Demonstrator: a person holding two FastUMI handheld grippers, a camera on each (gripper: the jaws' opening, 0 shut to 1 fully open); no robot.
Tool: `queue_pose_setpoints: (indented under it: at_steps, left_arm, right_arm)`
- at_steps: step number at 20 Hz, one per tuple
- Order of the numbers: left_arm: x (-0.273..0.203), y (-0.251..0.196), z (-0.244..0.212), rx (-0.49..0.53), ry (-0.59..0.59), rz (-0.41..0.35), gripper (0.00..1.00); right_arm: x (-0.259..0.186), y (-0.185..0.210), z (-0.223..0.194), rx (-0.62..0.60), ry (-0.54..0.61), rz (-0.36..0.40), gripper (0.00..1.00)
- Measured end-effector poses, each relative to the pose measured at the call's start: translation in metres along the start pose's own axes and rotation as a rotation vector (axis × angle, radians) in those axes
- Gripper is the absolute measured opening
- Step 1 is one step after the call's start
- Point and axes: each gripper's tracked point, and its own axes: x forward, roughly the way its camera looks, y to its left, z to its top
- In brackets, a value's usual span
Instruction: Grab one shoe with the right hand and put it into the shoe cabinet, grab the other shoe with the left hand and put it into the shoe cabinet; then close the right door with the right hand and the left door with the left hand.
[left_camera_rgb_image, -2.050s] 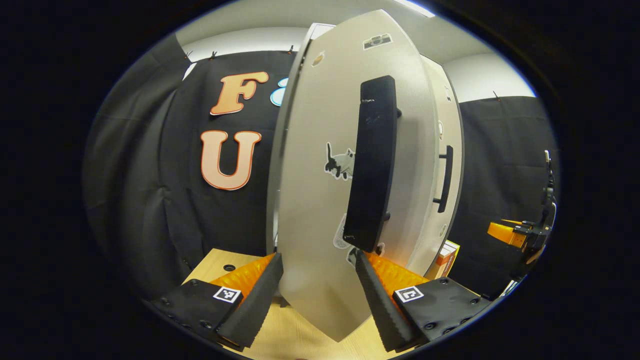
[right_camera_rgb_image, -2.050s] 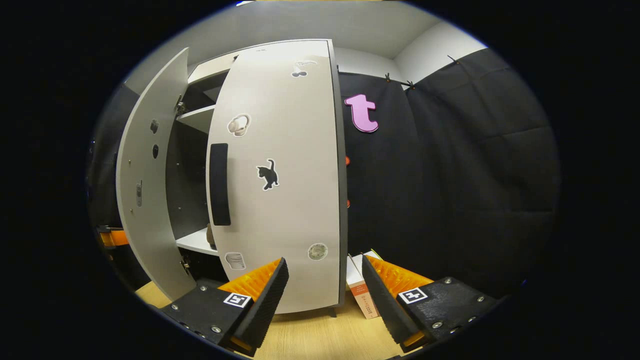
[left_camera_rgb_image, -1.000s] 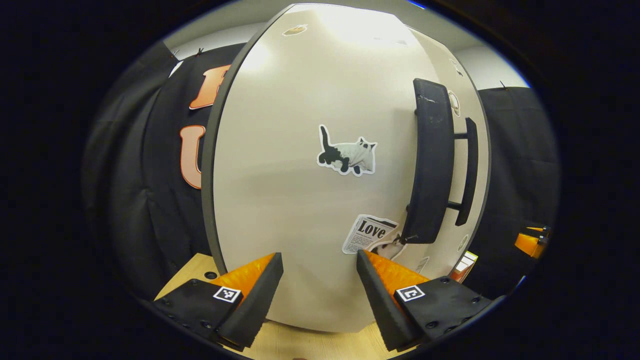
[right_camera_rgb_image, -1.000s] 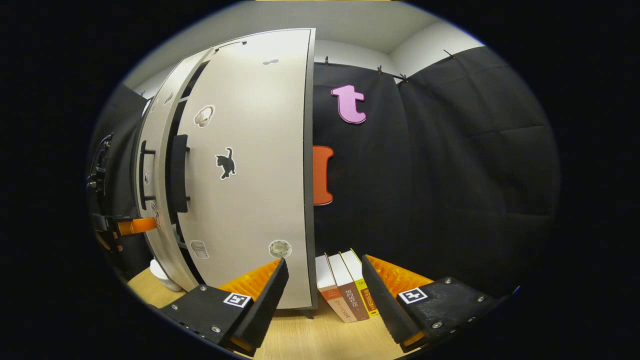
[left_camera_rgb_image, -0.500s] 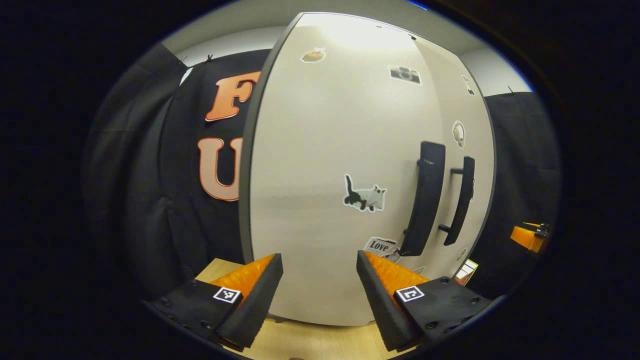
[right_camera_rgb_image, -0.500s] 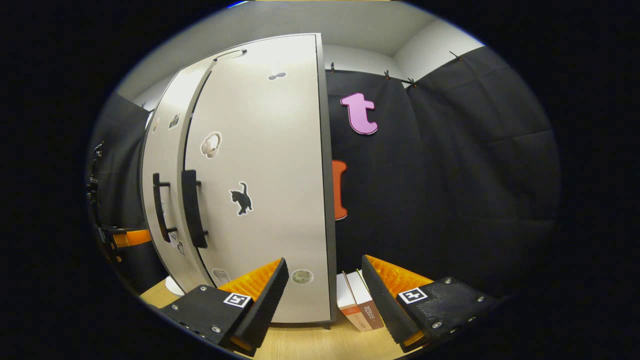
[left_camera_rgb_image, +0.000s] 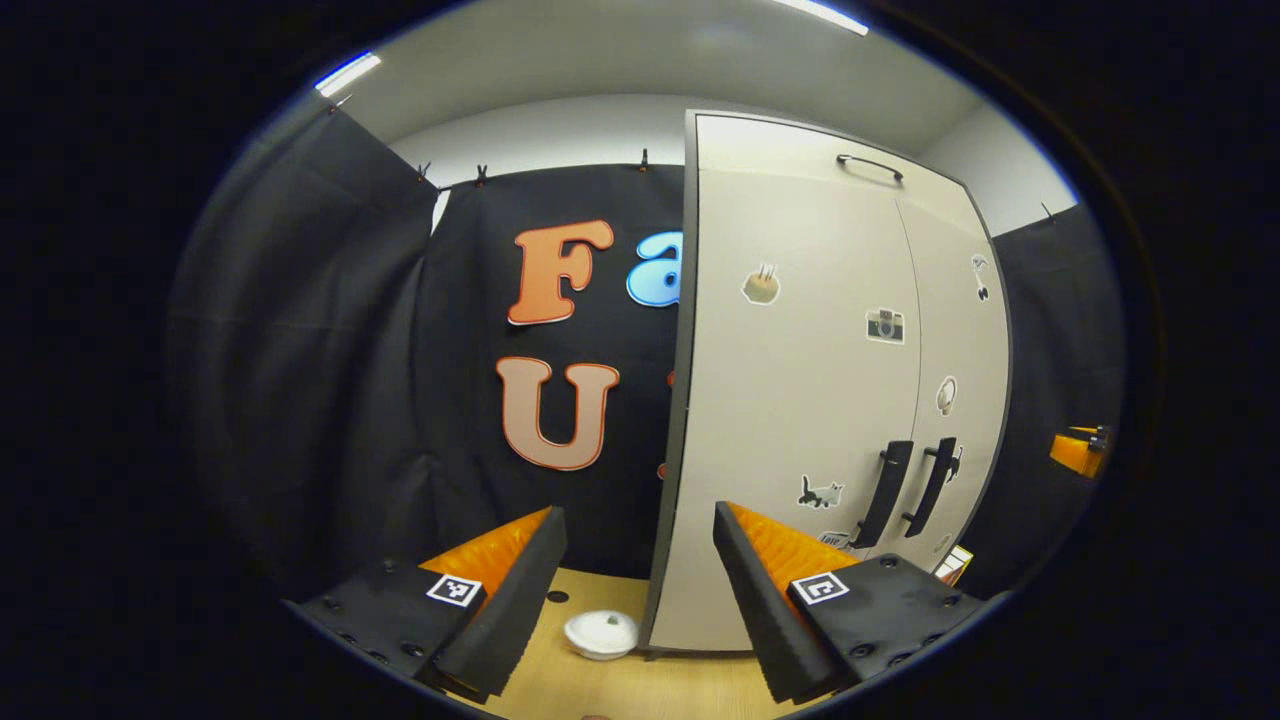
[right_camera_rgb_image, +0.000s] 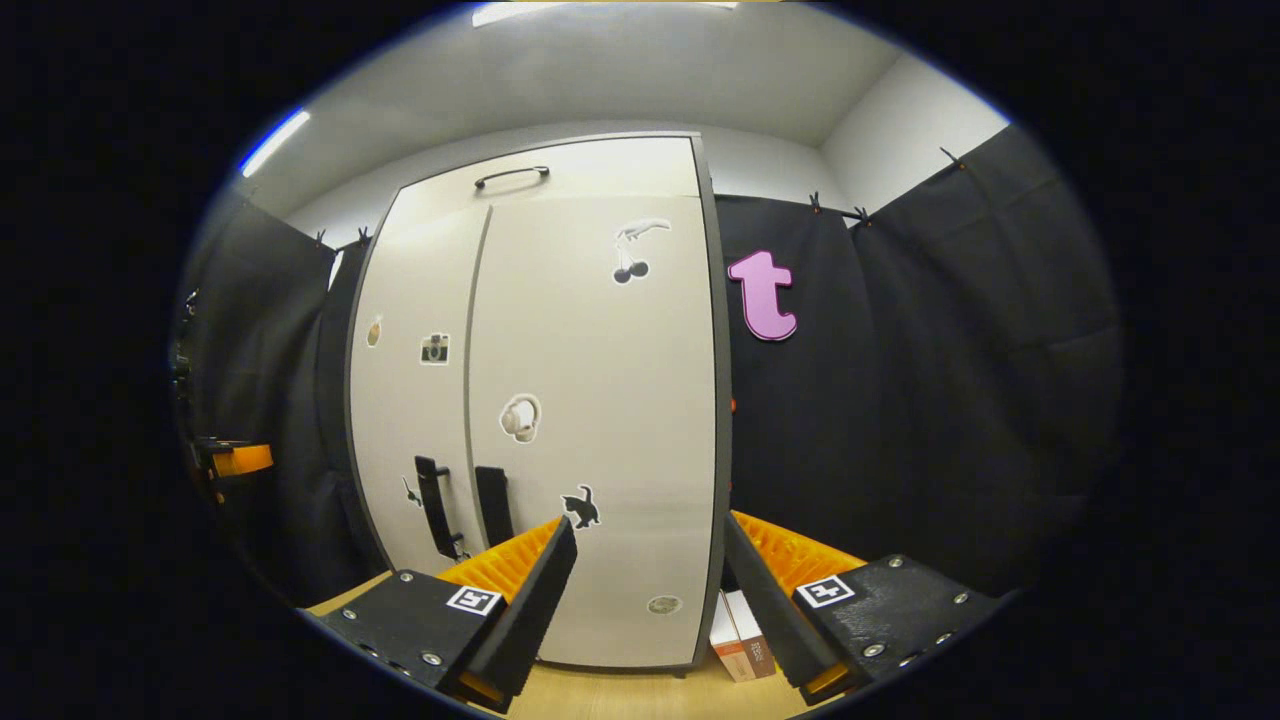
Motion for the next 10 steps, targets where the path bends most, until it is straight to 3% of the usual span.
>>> queue_pose_setpoints:
  at_steps: [10]
  left_arm:
    - [-0.049,0.056,0.036,0.009,-0.082,0.029,0.96]
  right_arm:
    - [-0.05,0.009,0.033,-0.014,-0.053,-0.038,0.91]
